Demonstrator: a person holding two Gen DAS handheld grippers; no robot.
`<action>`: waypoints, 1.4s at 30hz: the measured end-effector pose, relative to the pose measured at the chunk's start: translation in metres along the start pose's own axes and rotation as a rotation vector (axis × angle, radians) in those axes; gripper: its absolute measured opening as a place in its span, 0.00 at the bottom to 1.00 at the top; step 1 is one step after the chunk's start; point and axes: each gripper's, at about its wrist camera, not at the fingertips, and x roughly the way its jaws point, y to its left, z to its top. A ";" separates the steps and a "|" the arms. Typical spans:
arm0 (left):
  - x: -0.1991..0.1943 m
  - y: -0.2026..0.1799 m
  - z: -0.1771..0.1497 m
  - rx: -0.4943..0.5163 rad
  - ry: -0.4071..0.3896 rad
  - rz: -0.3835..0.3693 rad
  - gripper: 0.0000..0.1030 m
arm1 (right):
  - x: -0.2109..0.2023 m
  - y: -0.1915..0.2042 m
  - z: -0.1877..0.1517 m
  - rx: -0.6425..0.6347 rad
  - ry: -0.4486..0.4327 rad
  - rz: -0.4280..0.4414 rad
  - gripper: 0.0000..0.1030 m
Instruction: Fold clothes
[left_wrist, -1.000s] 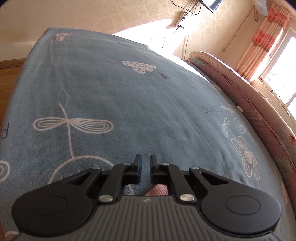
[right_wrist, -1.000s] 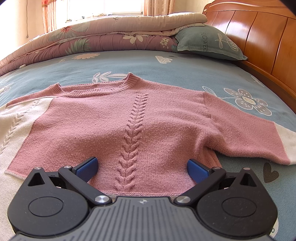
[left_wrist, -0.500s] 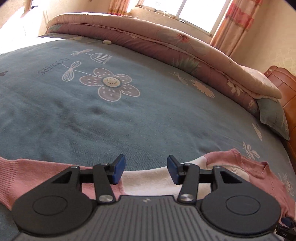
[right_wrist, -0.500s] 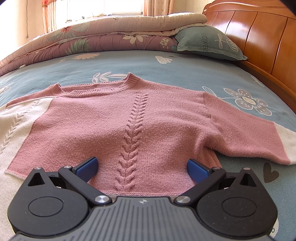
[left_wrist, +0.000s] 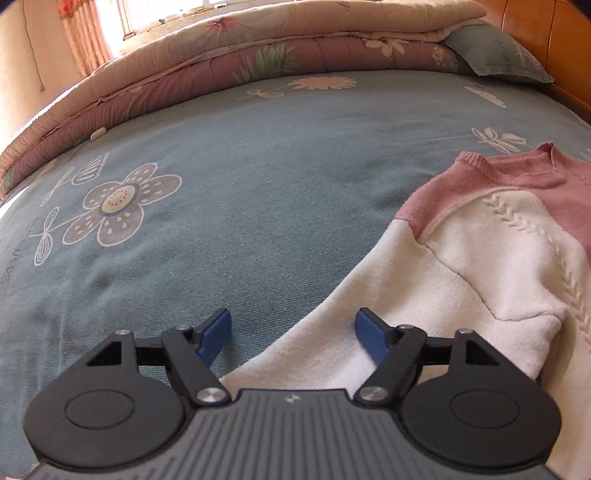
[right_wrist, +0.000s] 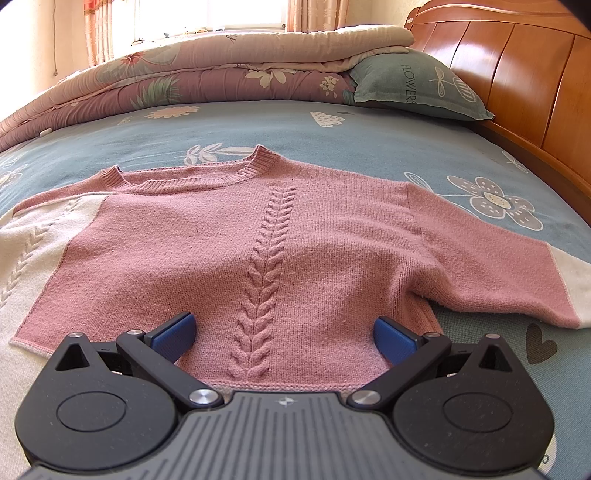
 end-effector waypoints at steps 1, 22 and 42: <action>-0.001 0.001 0.001 -0.015 0.007 -0.027 0.51 | 0.000 0.000 0.000 0.000 0.000 0.000 1.00; -0.016 0.006 0.020 -0.210 -0.101 0.131 0.18 | 0.000 0.000 0.000 -0.001 0.000 -0.002 1.00; -0.070 0.077 -0.037 -0.394 -0.087 0.169 0.40 | -0.001 0.000 -0.001 -0.003 -0.002 -0.004 1.00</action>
